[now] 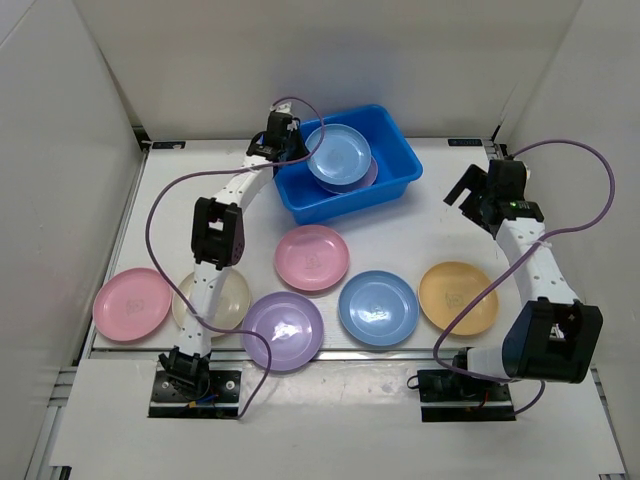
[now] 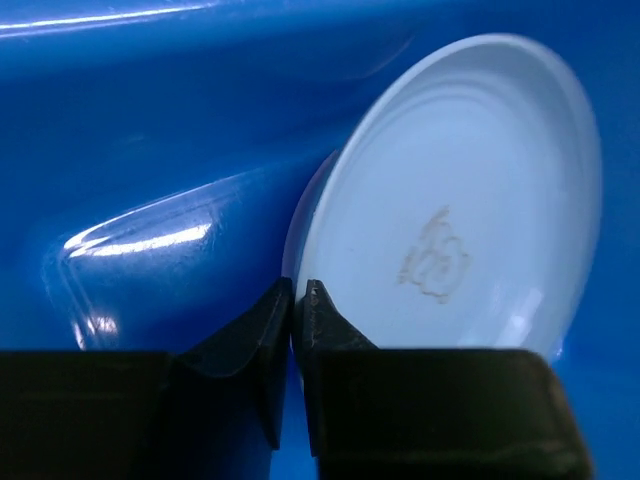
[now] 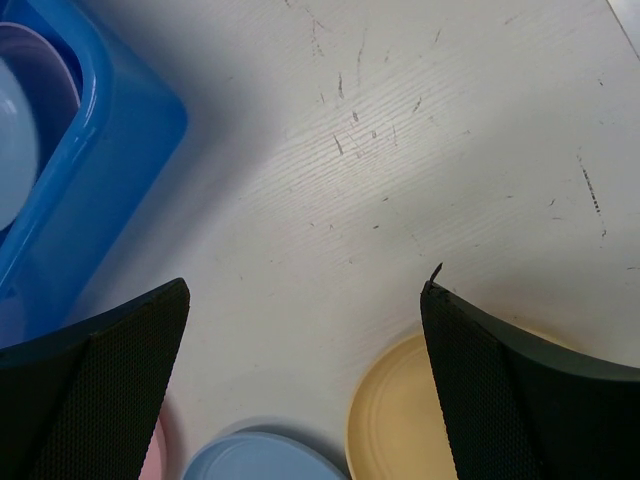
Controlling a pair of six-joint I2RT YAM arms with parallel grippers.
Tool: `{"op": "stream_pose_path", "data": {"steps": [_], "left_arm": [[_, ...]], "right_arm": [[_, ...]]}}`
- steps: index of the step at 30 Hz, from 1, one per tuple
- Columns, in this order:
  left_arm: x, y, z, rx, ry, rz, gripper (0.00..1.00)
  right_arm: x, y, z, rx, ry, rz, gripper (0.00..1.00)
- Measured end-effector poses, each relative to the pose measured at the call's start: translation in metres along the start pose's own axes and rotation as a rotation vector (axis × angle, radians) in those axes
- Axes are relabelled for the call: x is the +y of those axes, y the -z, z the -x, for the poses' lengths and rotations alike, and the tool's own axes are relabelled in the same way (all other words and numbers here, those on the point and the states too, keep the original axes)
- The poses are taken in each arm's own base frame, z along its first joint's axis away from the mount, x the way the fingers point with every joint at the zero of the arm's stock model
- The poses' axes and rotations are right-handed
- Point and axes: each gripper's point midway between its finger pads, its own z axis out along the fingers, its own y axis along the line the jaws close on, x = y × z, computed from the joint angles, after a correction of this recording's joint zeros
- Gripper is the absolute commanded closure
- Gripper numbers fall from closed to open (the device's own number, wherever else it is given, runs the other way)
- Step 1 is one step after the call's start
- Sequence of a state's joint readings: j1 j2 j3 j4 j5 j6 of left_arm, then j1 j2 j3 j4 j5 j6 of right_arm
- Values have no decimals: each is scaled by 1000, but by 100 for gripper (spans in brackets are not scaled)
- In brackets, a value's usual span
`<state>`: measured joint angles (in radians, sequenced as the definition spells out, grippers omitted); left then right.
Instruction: Place the plates into the plastic bin on the countertop
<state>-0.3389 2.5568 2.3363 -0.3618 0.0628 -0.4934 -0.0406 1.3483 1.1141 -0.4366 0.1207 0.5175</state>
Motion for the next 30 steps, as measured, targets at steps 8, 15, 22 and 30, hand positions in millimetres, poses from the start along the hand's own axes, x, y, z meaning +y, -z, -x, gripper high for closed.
{"op": "stream_pose_path", "data": {"steps": [8, 15, 22, 30], "left_arm": [[-6, -9, -9, -2, 10, -12, 66], [-17, -8, -1, -28, -3, -42, 1], [-28, 13, 7, -19, -72, -74, 1], [-76, 153, 38, -69, -251, -134, 1]], "right_arm": [[-8, 0, -3, 14, -7, -27, 1], [-20, 12, -2, 8, -13, -72, 1], [-49, 33, -16, 9, -65, -176, 1], [-136, 42, -93, 195, -279, -465, 1]]}}
